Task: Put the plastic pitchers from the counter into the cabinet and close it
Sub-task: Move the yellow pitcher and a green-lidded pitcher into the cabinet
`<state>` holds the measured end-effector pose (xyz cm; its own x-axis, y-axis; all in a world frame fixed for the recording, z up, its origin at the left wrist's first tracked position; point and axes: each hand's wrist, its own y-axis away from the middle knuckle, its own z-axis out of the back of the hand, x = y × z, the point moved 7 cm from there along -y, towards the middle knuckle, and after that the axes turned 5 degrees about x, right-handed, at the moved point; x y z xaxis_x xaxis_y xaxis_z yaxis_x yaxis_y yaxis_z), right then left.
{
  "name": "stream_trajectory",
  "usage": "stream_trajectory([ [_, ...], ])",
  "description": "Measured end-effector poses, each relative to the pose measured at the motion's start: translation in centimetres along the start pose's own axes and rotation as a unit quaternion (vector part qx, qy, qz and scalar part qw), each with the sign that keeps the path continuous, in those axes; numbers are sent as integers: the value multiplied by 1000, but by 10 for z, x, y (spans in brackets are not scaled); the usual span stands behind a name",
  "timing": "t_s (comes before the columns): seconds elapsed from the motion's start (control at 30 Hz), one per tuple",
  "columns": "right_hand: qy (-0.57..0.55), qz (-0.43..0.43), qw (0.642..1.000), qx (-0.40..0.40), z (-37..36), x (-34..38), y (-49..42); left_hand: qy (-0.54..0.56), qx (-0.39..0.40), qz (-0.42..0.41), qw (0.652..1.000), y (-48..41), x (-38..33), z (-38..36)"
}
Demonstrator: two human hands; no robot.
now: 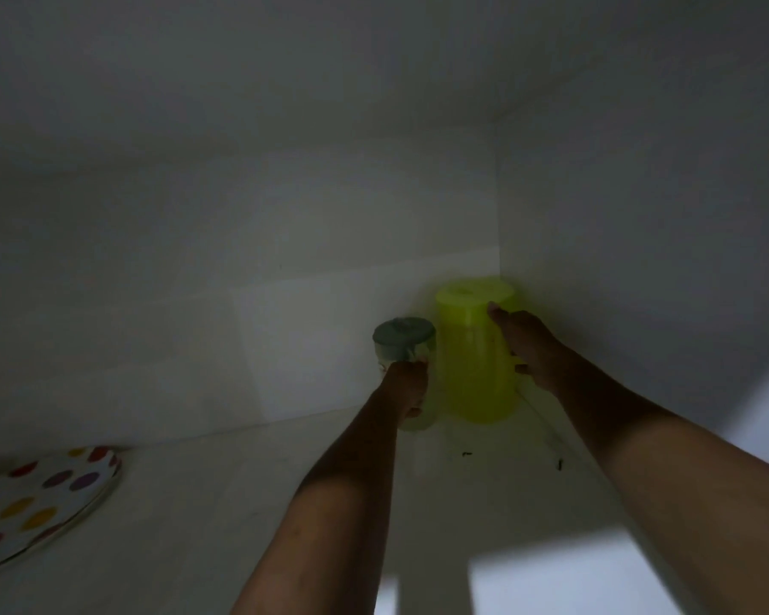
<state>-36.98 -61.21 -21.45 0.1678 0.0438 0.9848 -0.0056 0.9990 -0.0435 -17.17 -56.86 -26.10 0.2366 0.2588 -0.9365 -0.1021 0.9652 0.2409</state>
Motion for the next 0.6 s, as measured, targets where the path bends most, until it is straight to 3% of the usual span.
stream_trajectory([
  [0.2, 87, 123, 967, -207, 20, 17, 29, -36, -18, 9, 999, 26, -4, 26],
  [0.3, 157, 203, 934, -248, 11, 37, 61, -62, -44, -12, 997, 49, -10, 46],
  [0.47, 184, 306, 916, -184, -36, 77, 130, -80, -59, -70, 993, 127, -18, 78],
  [0.6, 191, 305, 926, -113, -92, 100, 200, -86, -70, -103, 988, 221, 0, 109],
])
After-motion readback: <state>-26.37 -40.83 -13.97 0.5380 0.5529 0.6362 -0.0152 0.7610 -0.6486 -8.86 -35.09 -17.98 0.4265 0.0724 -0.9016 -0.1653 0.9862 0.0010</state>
